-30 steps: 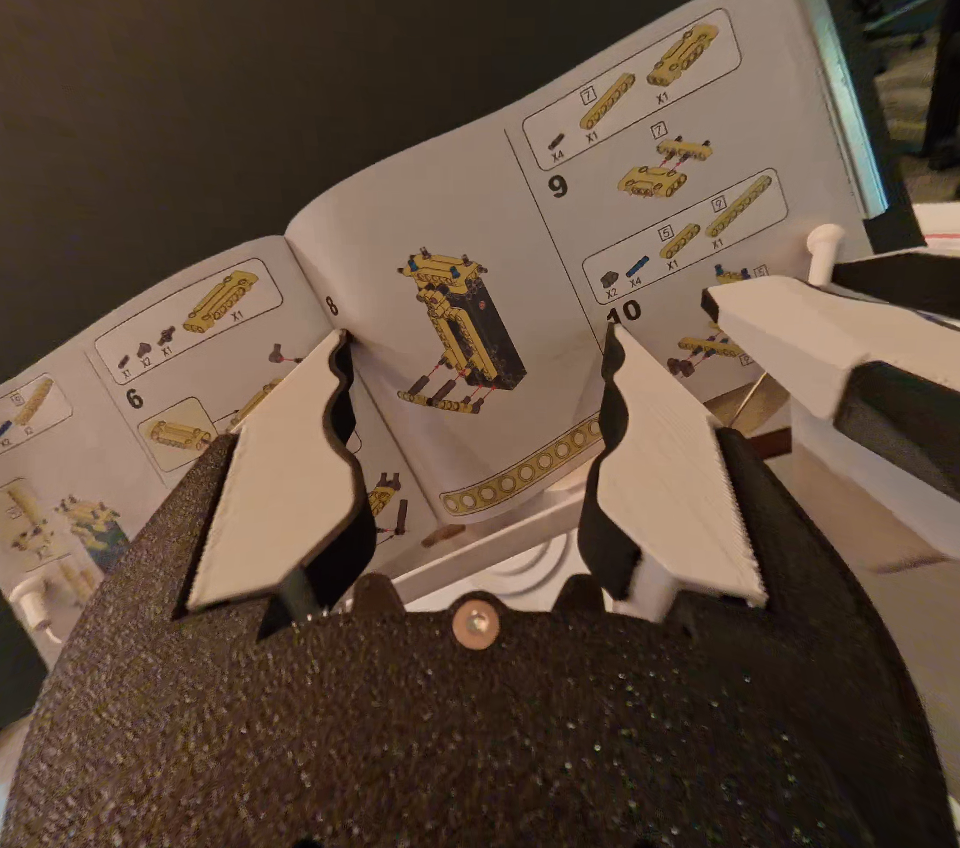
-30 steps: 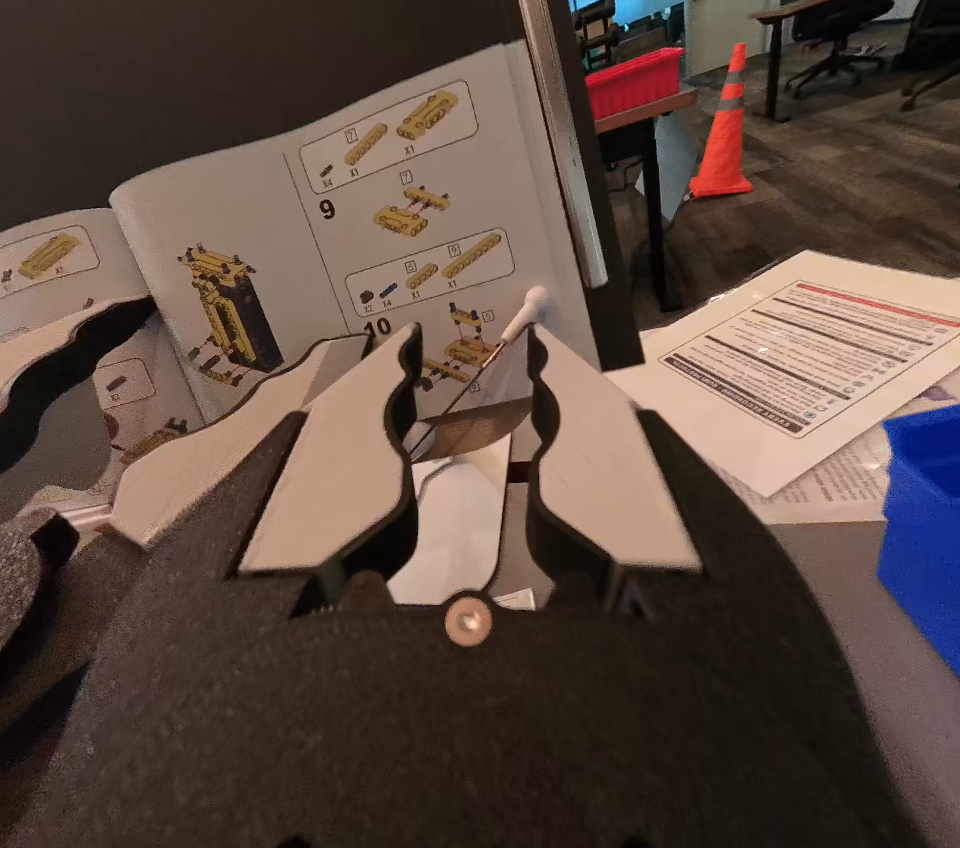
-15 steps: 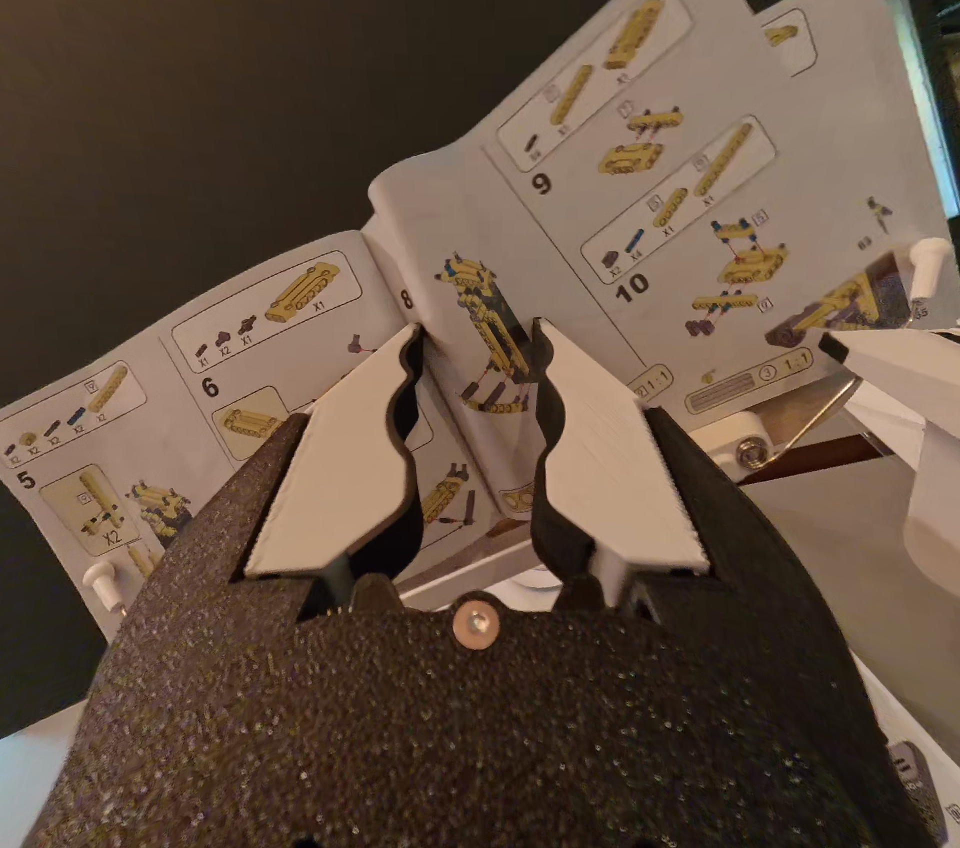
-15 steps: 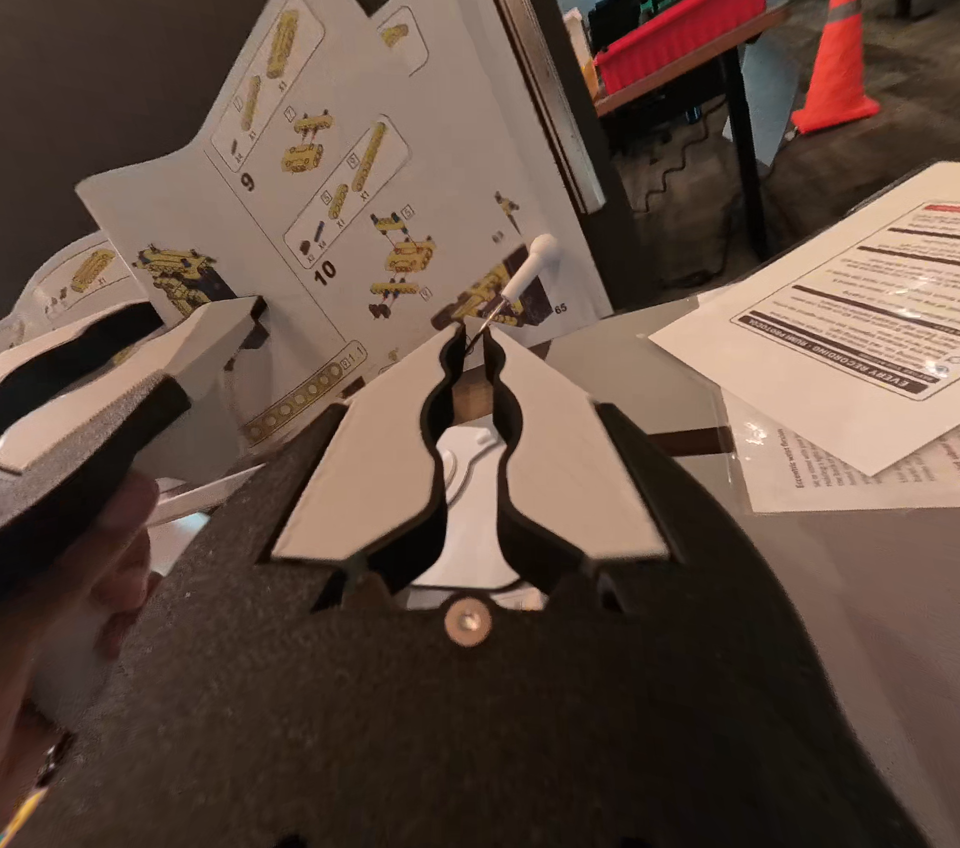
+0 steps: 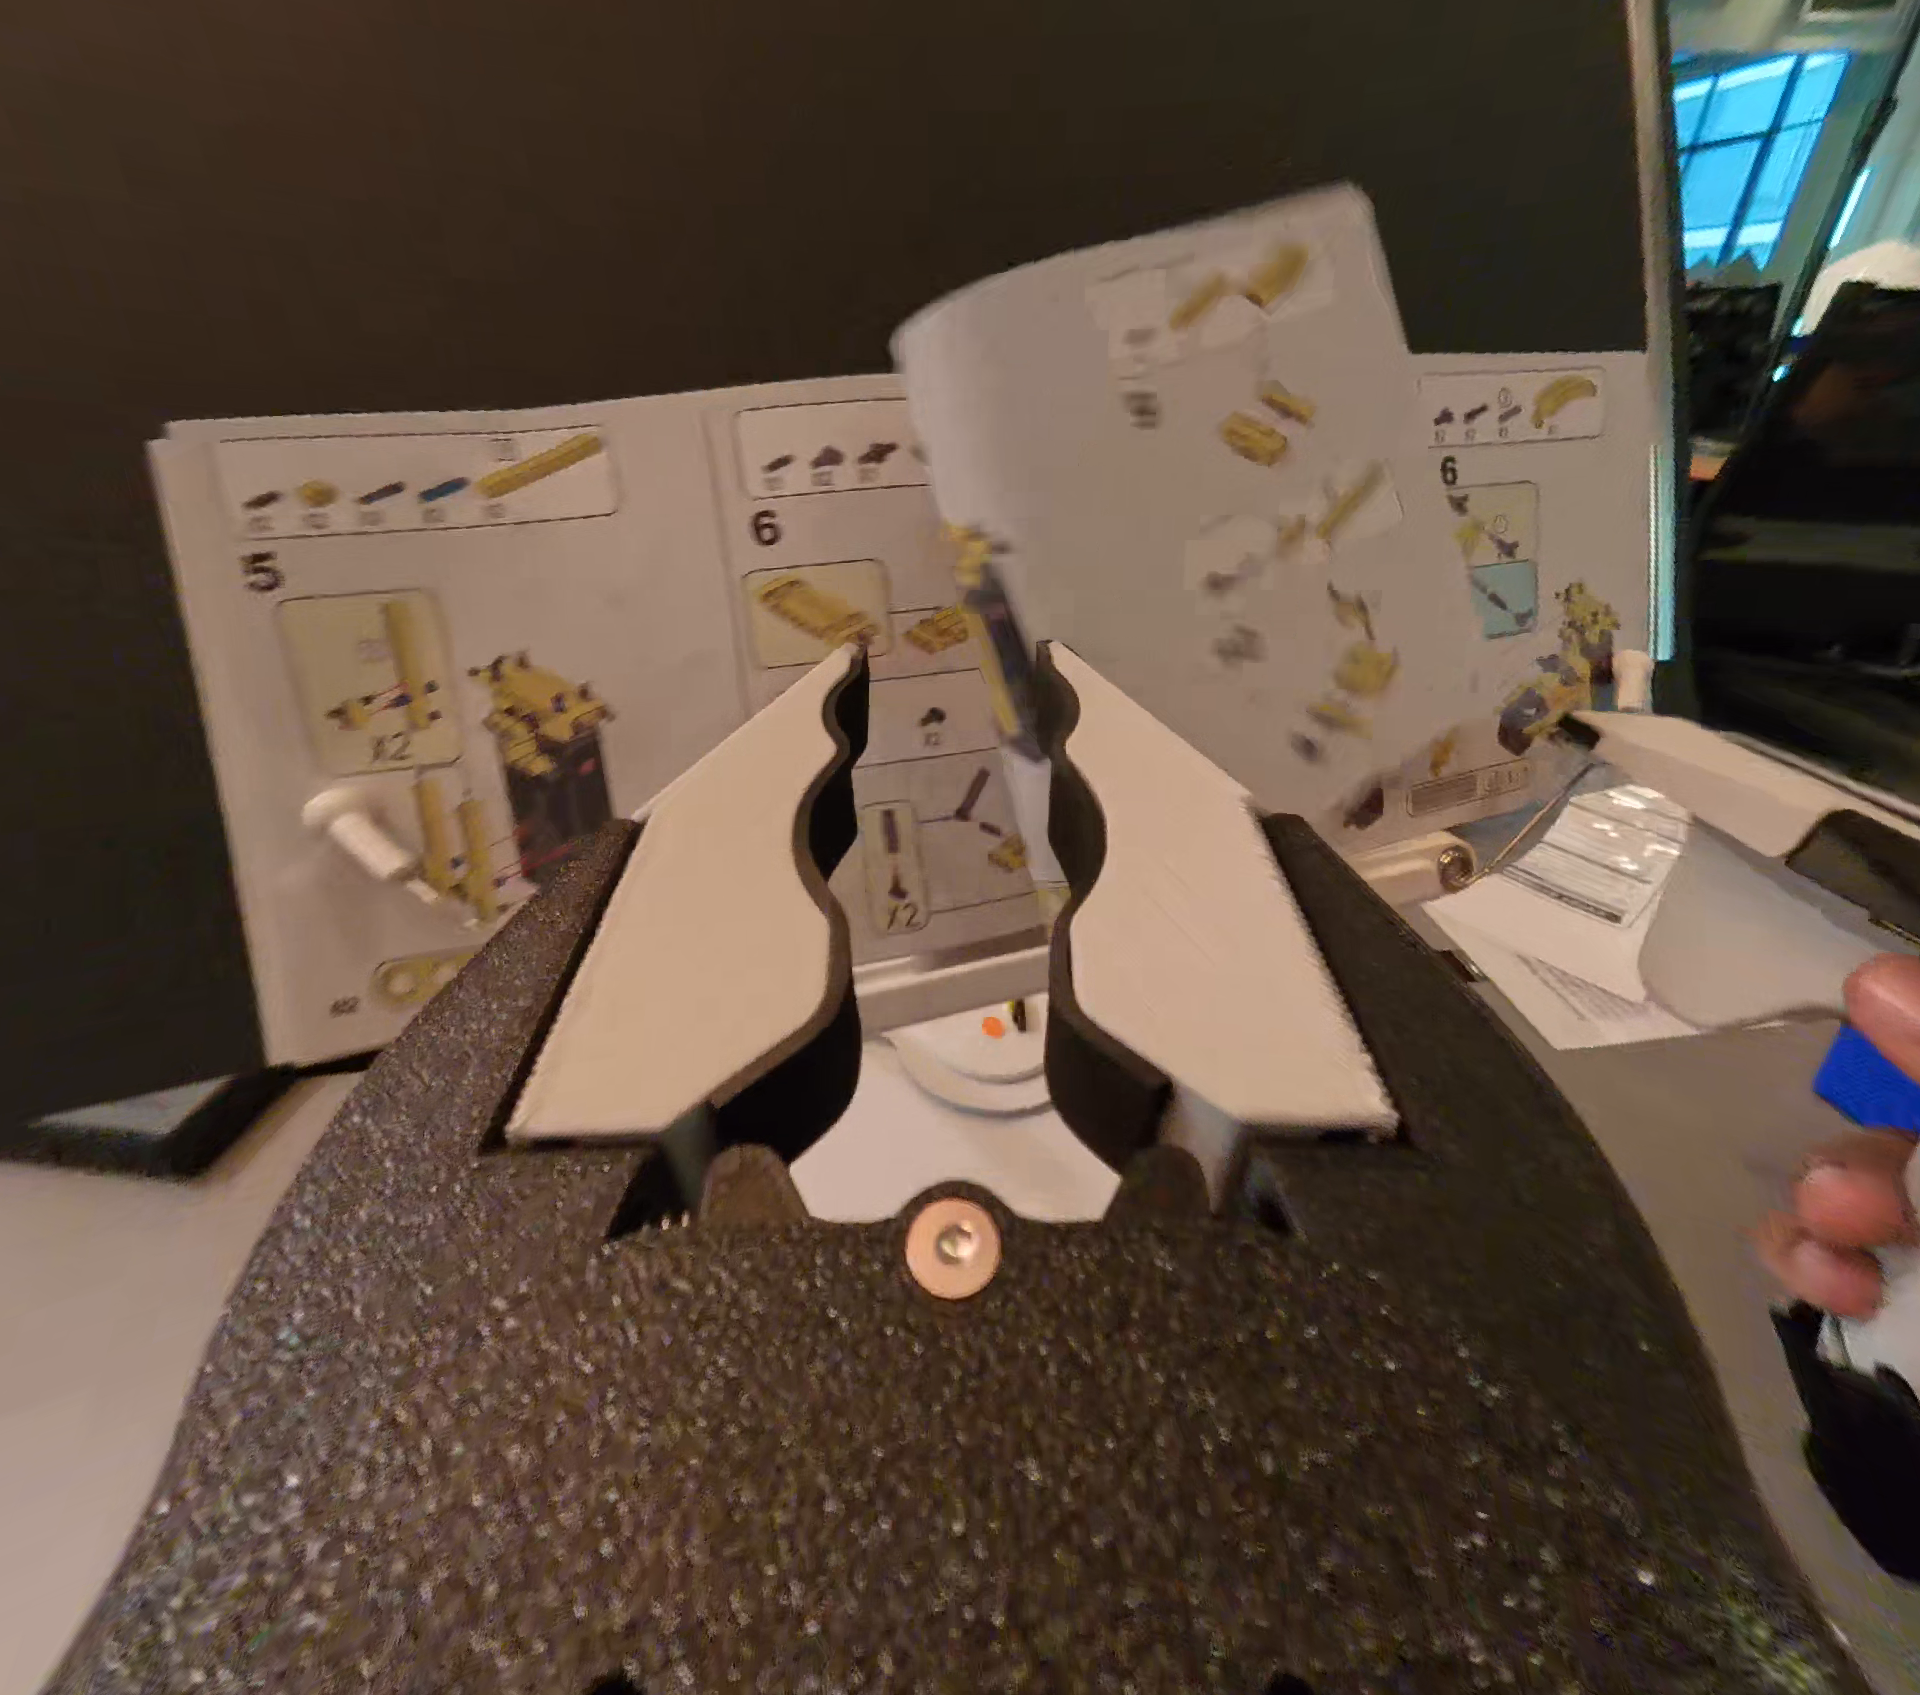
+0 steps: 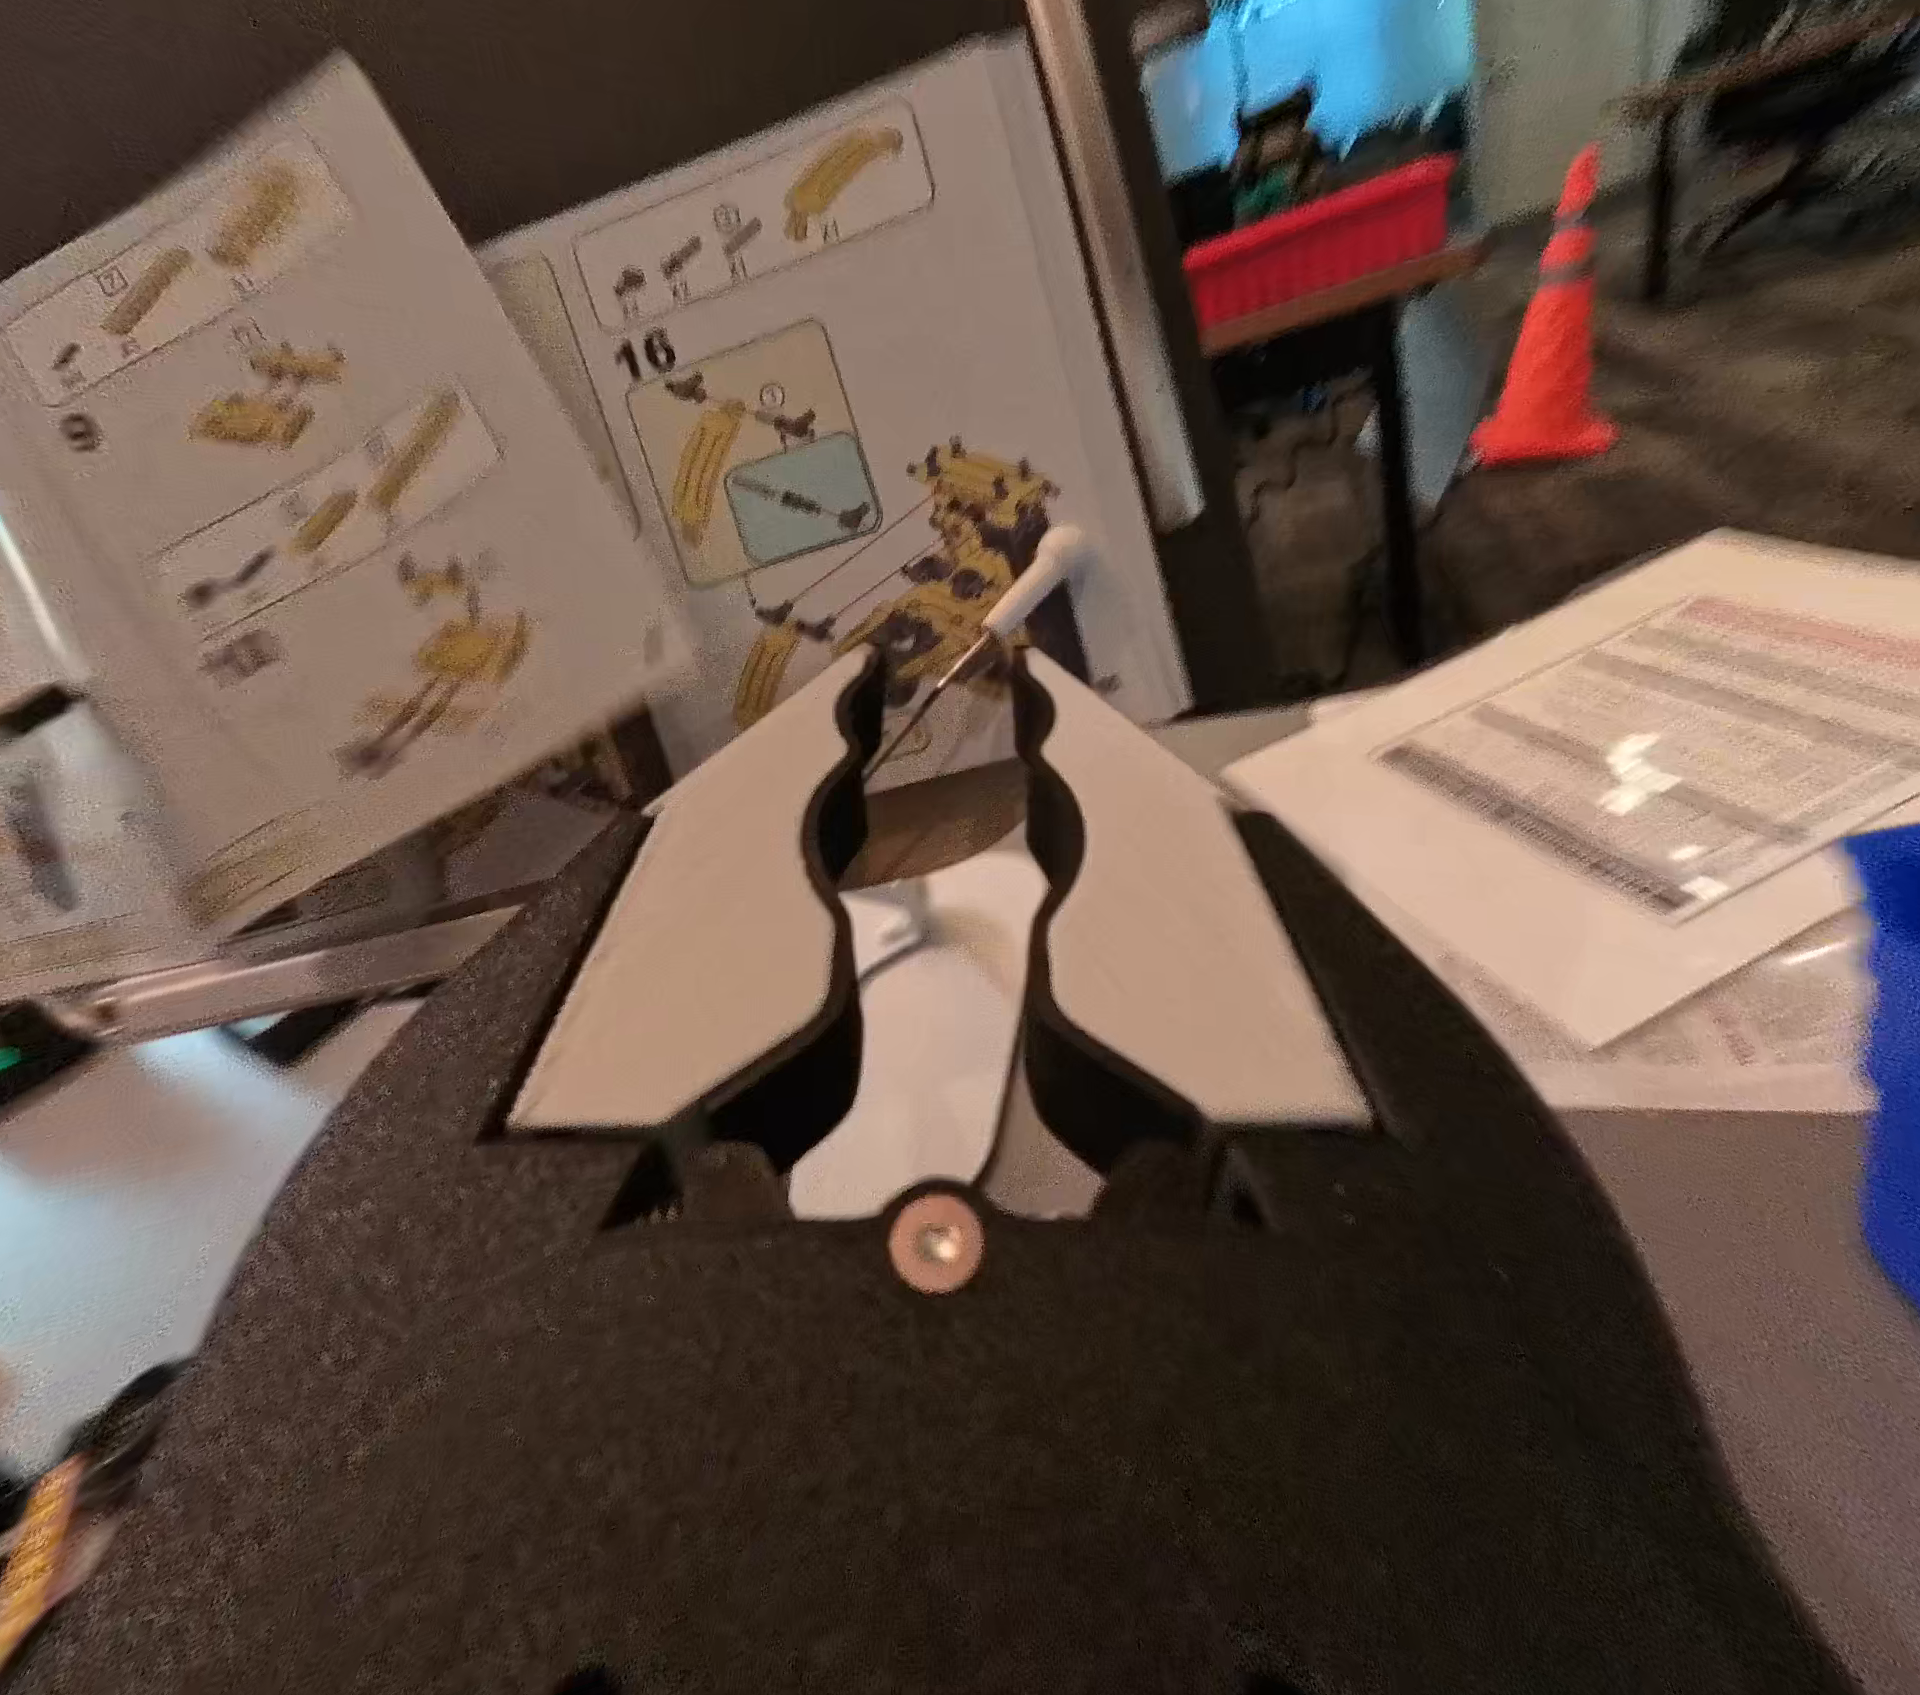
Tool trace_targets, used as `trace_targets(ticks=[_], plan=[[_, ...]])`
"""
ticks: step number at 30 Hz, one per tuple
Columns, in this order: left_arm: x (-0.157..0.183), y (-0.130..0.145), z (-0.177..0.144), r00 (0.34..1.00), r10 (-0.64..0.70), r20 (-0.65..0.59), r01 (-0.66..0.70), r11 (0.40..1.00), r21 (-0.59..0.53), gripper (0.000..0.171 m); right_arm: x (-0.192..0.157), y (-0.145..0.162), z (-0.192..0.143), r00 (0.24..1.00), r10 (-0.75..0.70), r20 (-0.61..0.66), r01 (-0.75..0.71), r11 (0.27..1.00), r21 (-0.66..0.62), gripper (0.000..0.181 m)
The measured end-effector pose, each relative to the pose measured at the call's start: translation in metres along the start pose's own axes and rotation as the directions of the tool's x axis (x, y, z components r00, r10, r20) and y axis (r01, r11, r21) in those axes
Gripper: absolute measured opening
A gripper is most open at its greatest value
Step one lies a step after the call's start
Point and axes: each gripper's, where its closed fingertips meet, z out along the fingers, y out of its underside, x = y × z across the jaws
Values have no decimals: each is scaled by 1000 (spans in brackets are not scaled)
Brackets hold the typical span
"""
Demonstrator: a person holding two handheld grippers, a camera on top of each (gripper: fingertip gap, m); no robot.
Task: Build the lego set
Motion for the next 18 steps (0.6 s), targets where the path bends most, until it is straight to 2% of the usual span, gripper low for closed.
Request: trace_targets(ticks=[4,6,8,9,11,12,13,15,16,18], plan=[[-16,-2,-18,999,-23,-42,23,1000,-7,31,7,-37,-23,966,-209,-152,238,949,207,29],[-22,2,-22,997,-44,-65,42,998,-39,32,-9,-47,-26,945,-296,-137,321,916,239,29],[-22,4,-24,991,-80,-108,72,995,-72,32,-24,-38,-16,946,-318,-71,325,933,152,30],[-21,6,-25,987,-93,-128,81,992,-94,32,-37,-31,-11,958,-287,7,285,953,105,30],[-20,5,-28,982,-109,-152,93,989,-112,32,-75,-22,-9,959,-158,235,153,987,39,34],[-18,2,-30,980,-110,-165,92,990,-109,32,-86,-21,-10,951,-91,297,93,996,7,34],[-19,1,-31,981,-103,-165,86,991,-105,32,-88,-21,-10,952,-46,304,53,998,-17,34],[-24,-2,-34,987,-75,-143,62,994,-92,32,-67,-27,-10,979,-27,202,27,1000,4,36],[-29,-3,-35,991,-58,-117,48,995,-83,32,-48,-31,-11,994,-30,110,26,999,39,45],[-39,-3,-33,997,-18,-70,13,997,-77,32,-9,-30,-13,996,-22,-83,28,997,79,75]])
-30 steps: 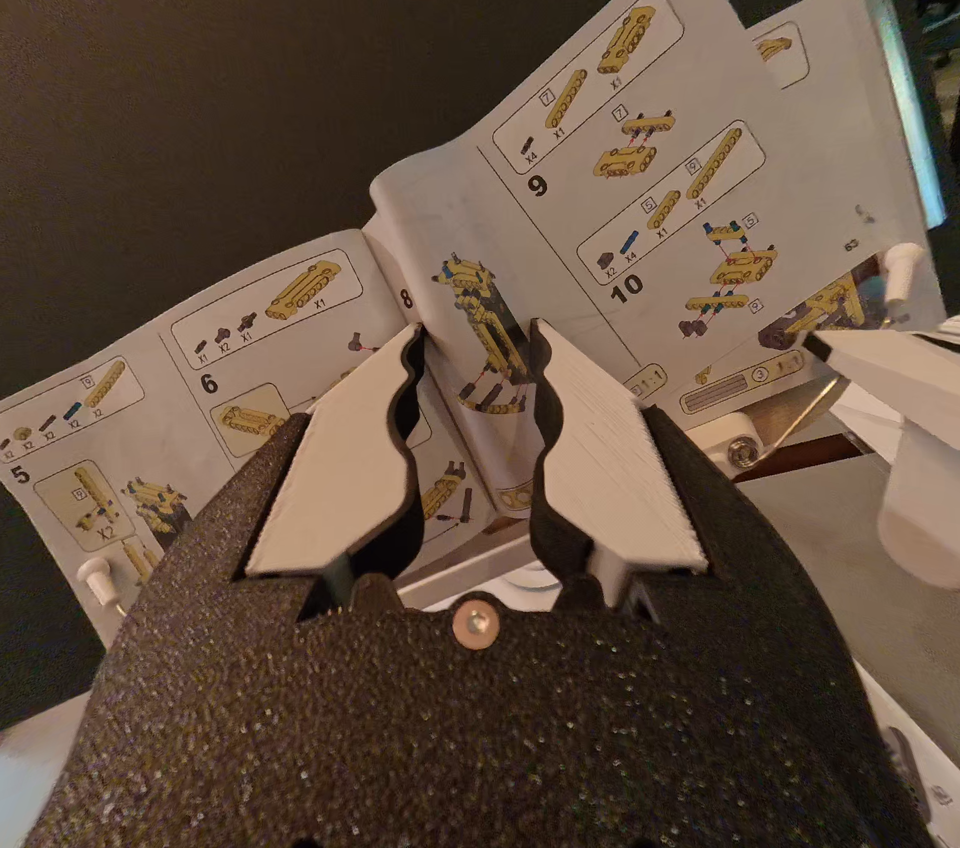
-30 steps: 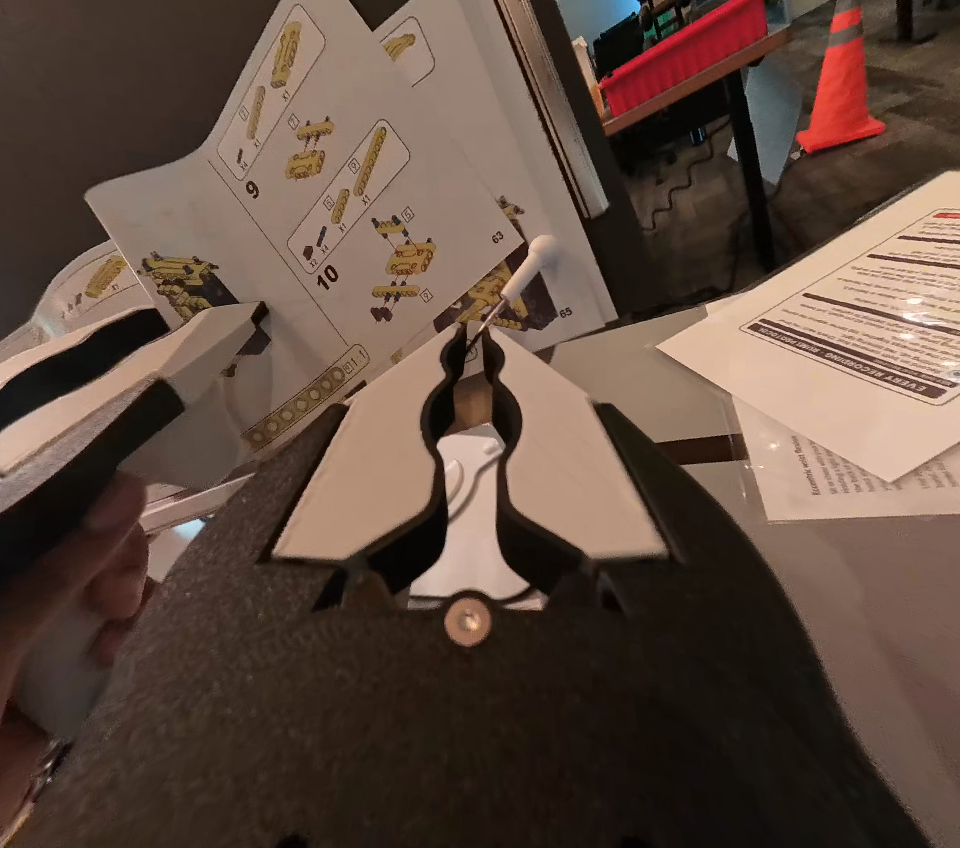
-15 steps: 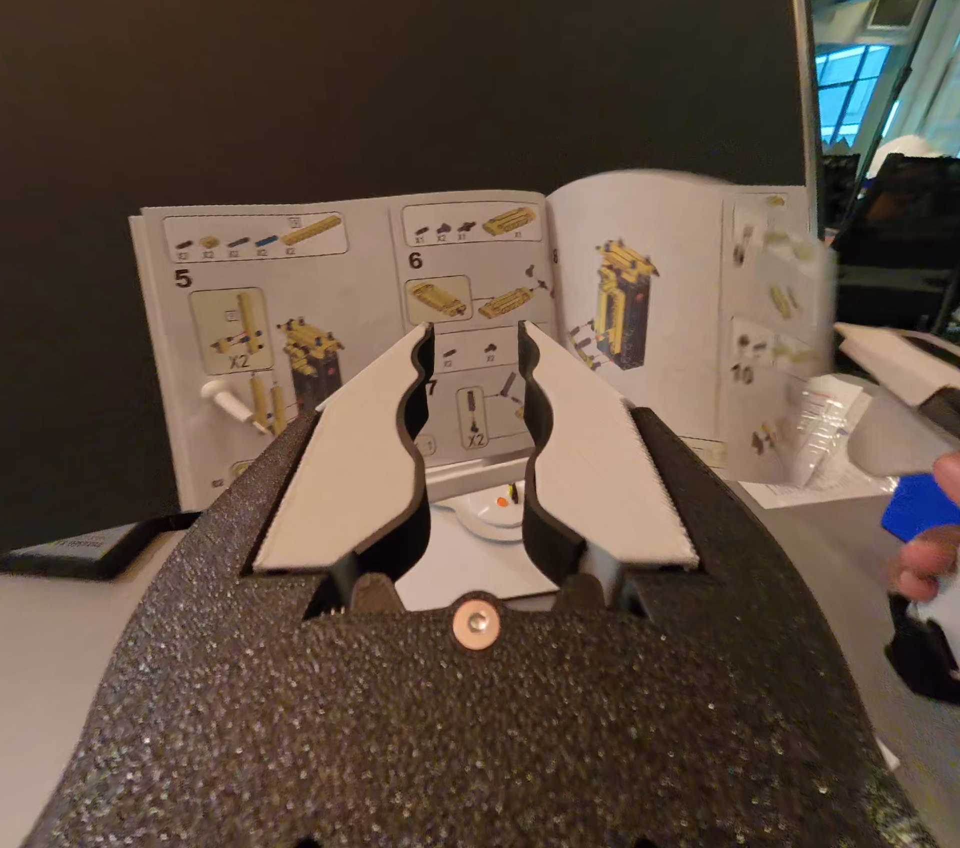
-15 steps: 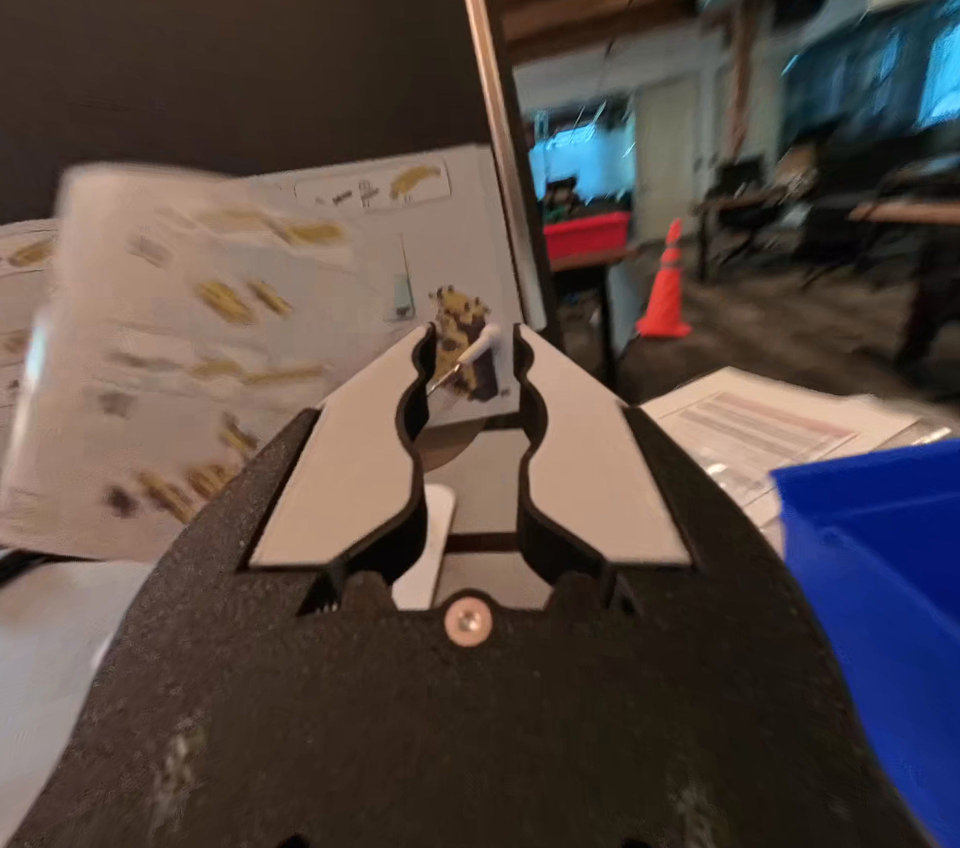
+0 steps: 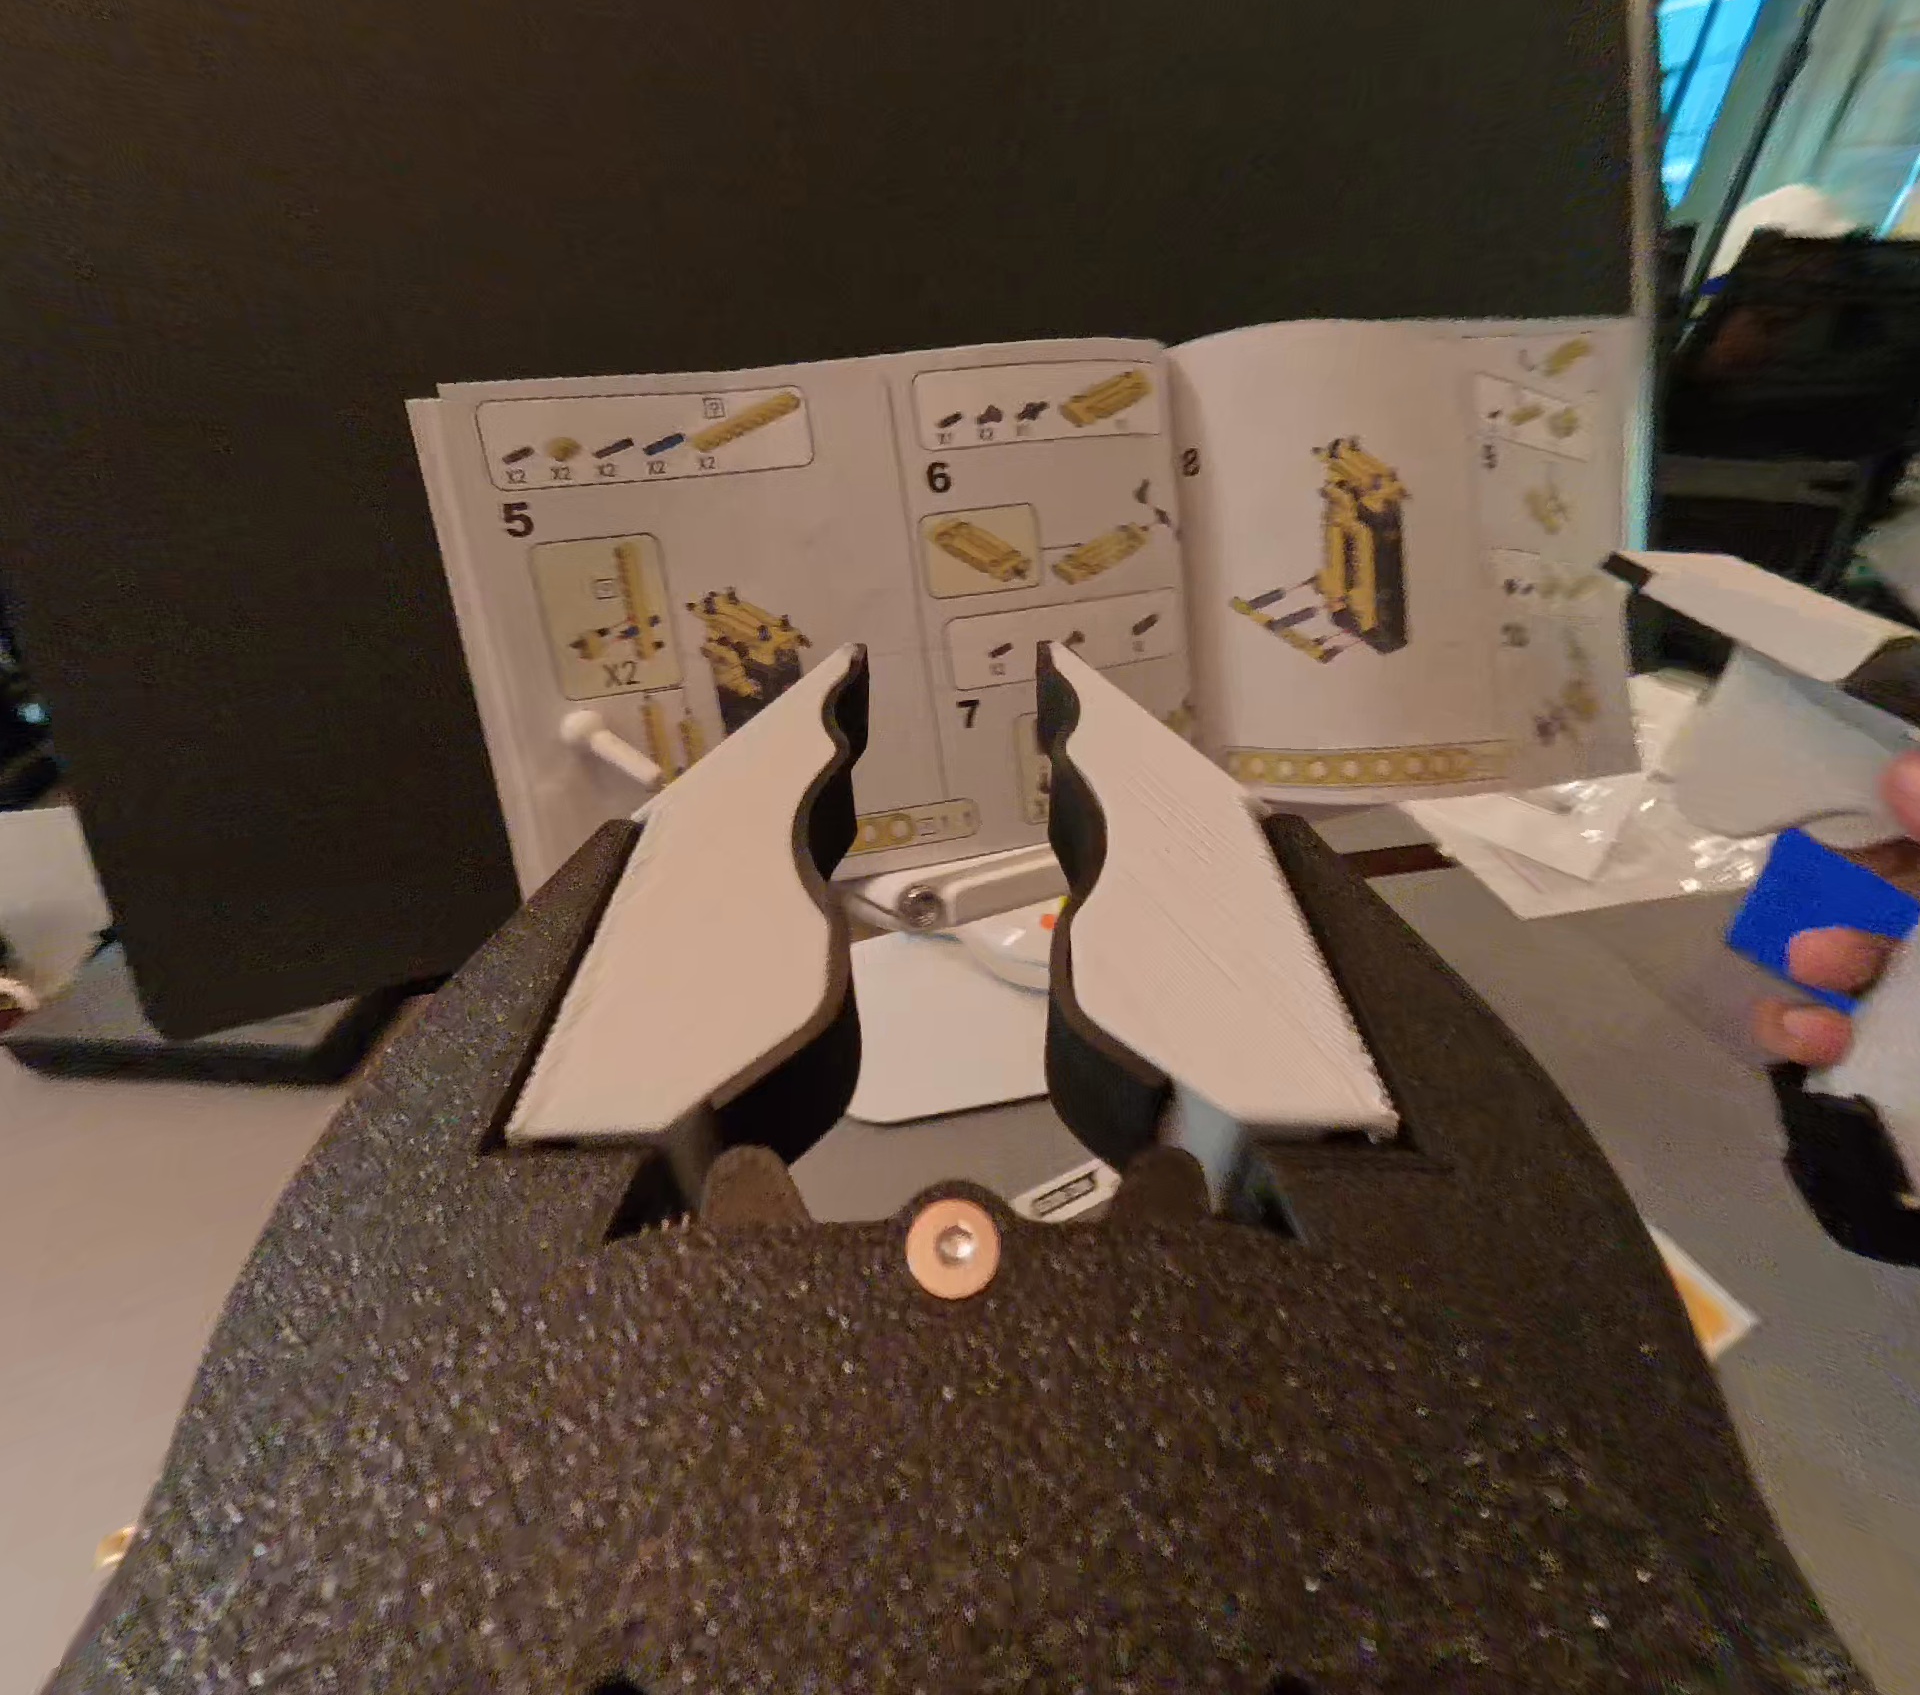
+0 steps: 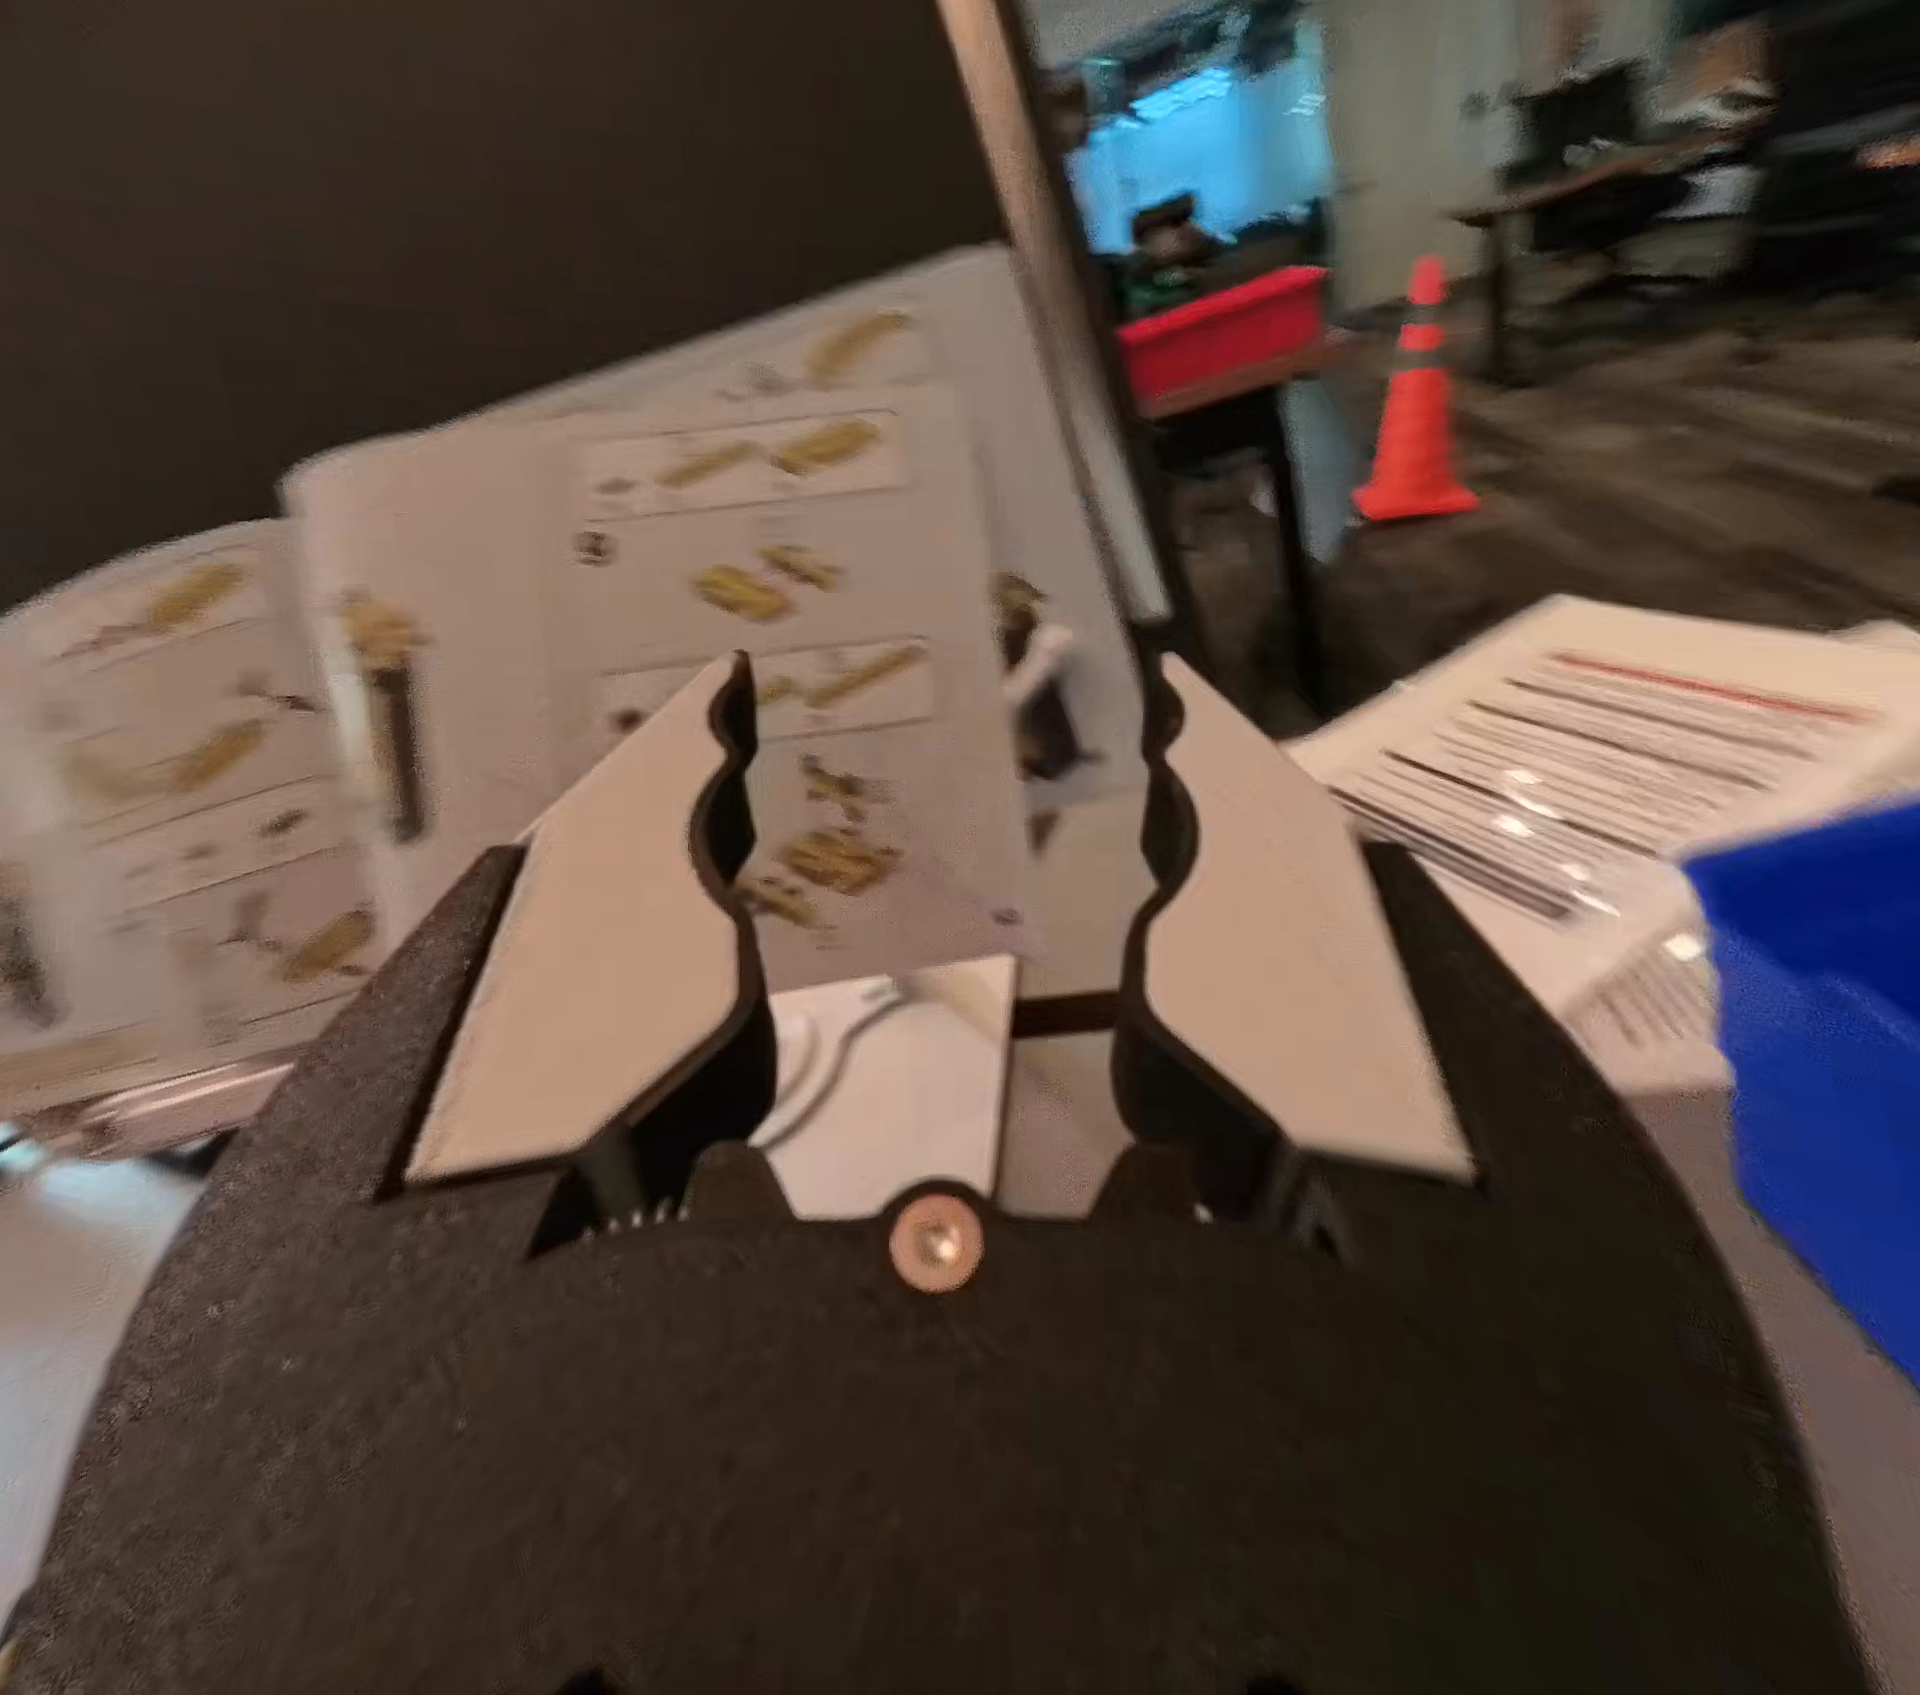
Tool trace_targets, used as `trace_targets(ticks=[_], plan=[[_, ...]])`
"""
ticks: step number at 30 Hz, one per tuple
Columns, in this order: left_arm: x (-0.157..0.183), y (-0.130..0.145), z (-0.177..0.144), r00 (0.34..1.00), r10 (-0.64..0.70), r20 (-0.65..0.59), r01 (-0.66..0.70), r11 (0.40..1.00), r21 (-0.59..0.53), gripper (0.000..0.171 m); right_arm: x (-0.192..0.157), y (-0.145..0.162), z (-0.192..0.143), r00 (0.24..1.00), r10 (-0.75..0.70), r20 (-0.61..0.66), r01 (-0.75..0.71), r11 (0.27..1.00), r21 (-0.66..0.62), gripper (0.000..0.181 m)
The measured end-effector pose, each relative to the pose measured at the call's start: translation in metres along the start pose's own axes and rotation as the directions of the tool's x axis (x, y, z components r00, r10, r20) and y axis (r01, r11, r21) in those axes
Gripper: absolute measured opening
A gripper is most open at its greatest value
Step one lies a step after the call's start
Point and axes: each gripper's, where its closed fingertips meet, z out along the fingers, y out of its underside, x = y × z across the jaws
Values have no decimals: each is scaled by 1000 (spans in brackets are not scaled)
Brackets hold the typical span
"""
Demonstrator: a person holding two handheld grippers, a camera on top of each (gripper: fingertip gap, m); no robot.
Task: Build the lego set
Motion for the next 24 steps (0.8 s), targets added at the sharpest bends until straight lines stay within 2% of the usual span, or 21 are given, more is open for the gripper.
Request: trace_targets(ticks=[2,4,6,8,9,10,11,12,14,17,18,19,21,23,24], plan=[[-11,6,4,999,16,35,-14,999,-42,32,23,15,1,992,43,-115,-47,998,-31,79],[-19,9,7,998,-48,43,51,997,-57,32,23,27,1,980,164,-113,-169,985,-37,80],[-27,12,8,993,-113,42,116,990,-75,32,7,32,1,948,318,-23,-318,947,-49,79],[-39,12,9,988,-145,61,150,985,-80,32,-20,29,0,898,420,132,-412,907,-87,74],[-46,12,8,985,-153,75,158,984,-76,32,-31,21,-5,871,449,200,-444,893,-74,64],[-53,10,8,983,-160,90,166,984,-67,33,-41,8,-12,846,454,279,-465,885,-28,39],[-58,10,7,980,-170,100,177,982,-60,33,-55,-6,-22,825,424,373,-468,883,32,8],[-62,10,7,978,-183,102,189,980,-58,33,-70,-16,-31,812,374,448,-449,891,70,0],[-63,13,8,975,-204,84,211,975,-75,33,-100,-16,-36,806,282,521,-368,928,67,0],[-55,19,11,975,-218,41,221,968,-116,33,-149,6,-38,734,217,644,-219,973,-78,0],[-55,21,11,976,-212,43,216,969,-123,33,-152,11,-37,737,205,644,-176,978,-110,4],[-56,21,11,977,-205,52,210,970,-122,33,-143,9,-34,781,194,594,-172,981,-94,19],[-59,23,11,978,-193,73,201,972,-126,33,-88,-15,-31,903,222,368,-272,958,87,45],[-59,28,13,978,-199,70,207,967,-148,33,-34,-41,-44,945,255,205,-308,906,289,61],[-59,29,13,977,-200,70,208,966,-150,34,-18,-42,-43,958,240,157,-277,916,290,72]])
